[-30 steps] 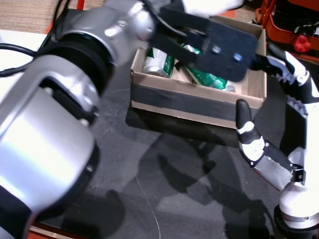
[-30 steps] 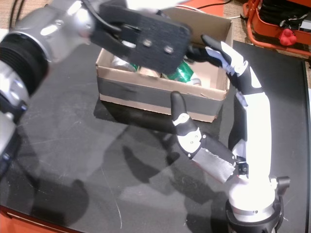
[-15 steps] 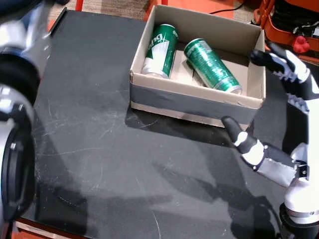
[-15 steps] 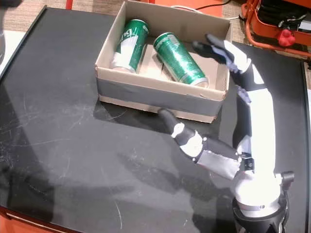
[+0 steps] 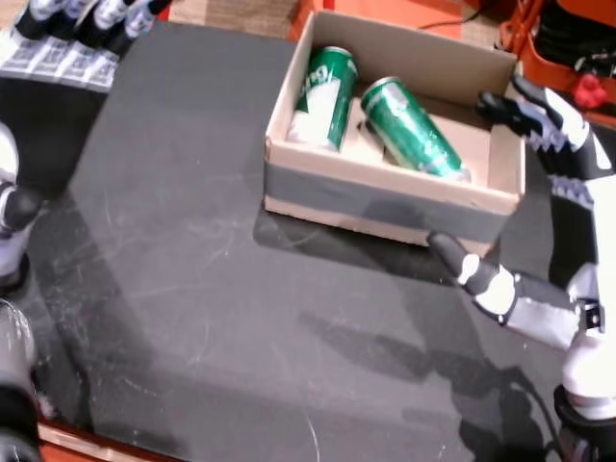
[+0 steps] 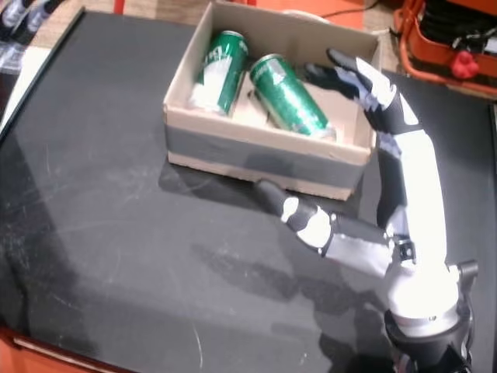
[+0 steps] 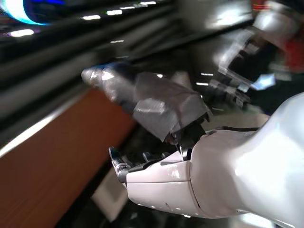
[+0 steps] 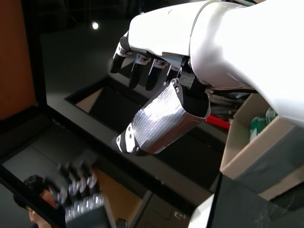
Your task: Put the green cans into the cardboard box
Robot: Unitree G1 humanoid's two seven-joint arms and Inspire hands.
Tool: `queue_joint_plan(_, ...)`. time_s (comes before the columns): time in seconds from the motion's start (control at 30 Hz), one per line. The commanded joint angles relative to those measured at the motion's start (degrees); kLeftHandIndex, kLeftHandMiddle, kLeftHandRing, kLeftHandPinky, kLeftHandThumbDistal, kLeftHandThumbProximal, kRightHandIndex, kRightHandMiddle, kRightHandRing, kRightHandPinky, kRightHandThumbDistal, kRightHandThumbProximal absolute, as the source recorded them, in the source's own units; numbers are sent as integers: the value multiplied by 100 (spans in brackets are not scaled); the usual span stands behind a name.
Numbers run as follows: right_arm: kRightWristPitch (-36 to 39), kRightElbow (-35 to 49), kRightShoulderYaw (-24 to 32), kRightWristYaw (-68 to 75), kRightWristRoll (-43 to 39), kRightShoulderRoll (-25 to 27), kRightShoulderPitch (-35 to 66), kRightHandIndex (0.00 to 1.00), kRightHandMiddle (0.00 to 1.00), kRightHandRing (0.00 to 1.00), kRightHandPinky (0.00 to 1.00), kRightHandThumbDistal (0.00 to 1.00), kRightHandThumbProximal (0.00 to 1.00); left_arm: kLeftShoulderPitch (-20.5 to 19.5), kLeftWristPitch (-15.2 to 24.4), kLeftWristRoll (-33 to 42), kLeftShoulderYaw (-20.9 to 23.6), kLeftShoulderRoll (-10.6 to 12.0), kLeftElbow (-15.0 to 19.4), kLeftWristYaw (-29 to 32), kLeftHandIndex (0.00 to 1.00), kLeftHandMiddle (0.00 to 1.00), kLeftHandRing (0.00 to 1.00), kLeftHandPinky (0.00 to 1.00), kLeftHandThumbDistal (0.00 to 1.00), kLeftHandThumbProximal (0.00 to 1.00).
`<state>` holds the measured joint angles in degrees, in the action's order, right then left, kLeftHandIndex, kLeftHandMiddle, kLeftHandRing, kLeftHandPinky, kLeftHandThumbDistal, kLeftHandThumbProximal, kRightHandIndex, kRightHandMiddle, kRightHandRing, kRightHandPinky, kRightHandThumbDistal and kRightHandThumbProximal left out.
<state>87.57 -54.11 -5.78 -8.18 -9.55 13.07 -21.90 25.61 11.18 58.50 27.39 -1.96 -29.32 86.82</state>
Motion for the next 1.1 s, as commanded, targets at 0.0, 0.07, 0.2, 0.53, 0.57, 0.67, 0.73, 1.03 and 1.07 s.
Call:
queue_joint_plan(0.0, 92, 130, -68, -99, -207, 112, 182, 69, 69, 75, 84, 85, 52, -409, -98, 125, 77, 166, 339, 80, 89, 92, 99, 90, 100, 48)
queue_joint_plan(0.07, 77, 320, -197, -178, -493, 152, 295, 70, 69, 74, 82, 87, 47, -765, -91, 157, 164, 306, 557, 49, 89, 92, 99, 91, 100, 49)
queue_joint_plan(0.2, 72, 728, -421, -335, -1008, 273, 518, 64, 67, 72, 81, 87, 49, -1400, 655, -63, 362, 783, 1415, -531, 82, 89, 98, 92, 93, 39)
queue_joint_plan(0.53, 287, 1317, -489, -495, -1362, 505, 853, 59, 62, 67, 78, 94, 54, -1139, 4176, 590, 774, 1585, 1125, -109, 74, 82, 93, 96, 69, 47)
queue_joint_plan(0.57, 252, 1420, -544, -506, -1435, 541, 906, 59, 61, 66, 77, 96, 53, -1235, 4179, 667, 725, 1579, 1135, -81, 75, 82, 95, 97, 68, 44)
queue_joint_plan(0.67, 277, 1645, -555, -521, -1476, 576, 1017, 56, 58, 64, 75, 96, 56, -1555, 4000, 804, 588, 1573, 1258, -159, 77, 83, 96, 96, 76, 35)
queue_joint_plan(0.73, 379, 1840, -789, -503, -1634, 666, 1053, 53, 56, 62, 73, 95, 50, -1645, 4012, 833, 537, 1590, 1389, -214, 77, 82, 93, 96, 68, 30)
queue_joint_plan(1.03, 493, 2428, -441, -694, -1599, 374, 1178, 49, 54, 60, 74, 82, 67, -2271, 3476, 568, -187, 1851, 2151, -1234, 68, 67, 72, 73, 24, 40)
queue_joint_plan(1.07, 493, 2472, -300, -758, -1610, 276, 1142, 48, 53, 60, 73, 79, 74, -2416, 3417, 395, -319, 1887, 2317, -1530, 67, 64, 70, 70, 11, 44)
